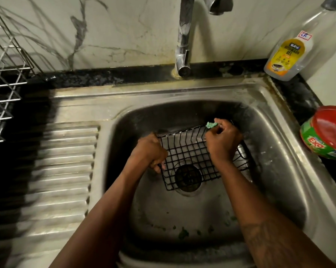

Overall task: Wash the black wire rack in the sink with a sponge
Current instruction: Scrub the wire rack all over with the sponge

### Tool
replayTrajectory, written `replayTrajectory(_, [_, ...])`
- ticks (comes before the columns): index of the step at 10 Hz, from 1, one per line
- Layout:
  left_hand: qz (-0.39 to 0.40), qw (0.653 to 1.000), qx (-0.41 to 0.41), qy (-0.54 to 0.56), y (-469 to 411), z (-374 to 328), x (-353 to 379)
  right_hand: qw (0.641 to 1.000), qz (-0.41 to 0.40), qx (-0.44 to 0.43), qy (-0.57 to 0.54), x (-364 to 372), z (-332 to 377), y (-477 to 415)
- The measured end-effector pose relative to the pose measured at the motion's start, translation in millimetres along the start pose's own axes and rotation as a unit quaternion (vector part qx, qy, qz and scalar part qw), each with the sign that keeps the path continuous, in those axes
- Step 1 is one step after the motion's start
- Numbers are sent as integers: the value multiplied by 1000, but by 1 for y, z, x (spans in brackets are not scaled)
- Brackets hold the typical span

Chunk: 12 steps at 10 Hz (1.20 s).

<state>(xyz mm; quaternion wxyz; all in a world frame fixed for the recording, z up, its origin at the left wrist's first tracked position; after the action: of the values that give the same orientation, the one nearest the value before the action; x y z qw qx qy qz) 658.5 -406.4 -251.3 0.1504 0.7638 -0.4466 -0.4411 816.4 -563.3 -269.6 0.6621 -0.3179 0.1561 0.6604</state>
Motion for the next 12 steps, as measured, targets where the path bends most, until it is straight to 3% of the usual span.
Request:
replayTrajectory(1, [-5, 1000, -12, 6, -3, 0, -3, 998, -26, 31, -56, 1, -2, 2])
replayTrajectory(2, [1, 1000, -13, -12, -3, 1, -3, 994, 52, -21, -95, 15, 12, 26])
replayTrajectory(3, [13, 1000, -8, -8, -1, 0, 0, 970, 164, -140, -108, 39, 47, 67])
replayTrajectory(4, [13, 1000, -12, 16, -3, 1, -1, 961, 189, -168, -113, 49, 56, 74])
replayTrajectory(5, [26, 999, -22, 19, -6, 0, -2, 970, 202, -128, -50, 49, 39, 63])
replayTrajectory(6, [68, 996, -46, 41, -1, -2, 1, 976, 206, 34, -57, 52, 13, 52])
replayTrajectory(7, [94, 994, -48, 22, 0, -5, 5, 895, 257, 301, -207, 60, 4, 58])
replayTrajectory(8, [115, 992, -55, -21, -3, -2, 7, 744, 317, 452, -377, 74, 24, 76])
replayTrajectory(9, [90, 995, -47, 3, -8, -1, 7, 740, 348, 469, -334, 83, 28, 92])
replayTrajectory(12, [143, 985, -92, 33, -7, 0, 12, 833, 262, 456, -170, 74, 14, 91])
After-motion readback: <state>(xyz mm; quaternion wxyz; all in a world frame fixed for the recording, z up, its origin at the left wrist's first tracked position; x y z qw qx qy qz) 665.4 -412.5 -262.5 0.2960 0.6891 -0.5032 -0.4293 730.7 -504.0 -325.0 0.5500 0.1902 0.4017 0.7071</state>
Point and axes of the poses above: each hand's wrist, its own y-axis away from the middle knuckle, its own x-axis out of the palm, z = x × y, the point moved 4 cm from there along -y, towards the middle knuckle, and after that the axes turned 3 degrees about y, right-handed, at the moved point
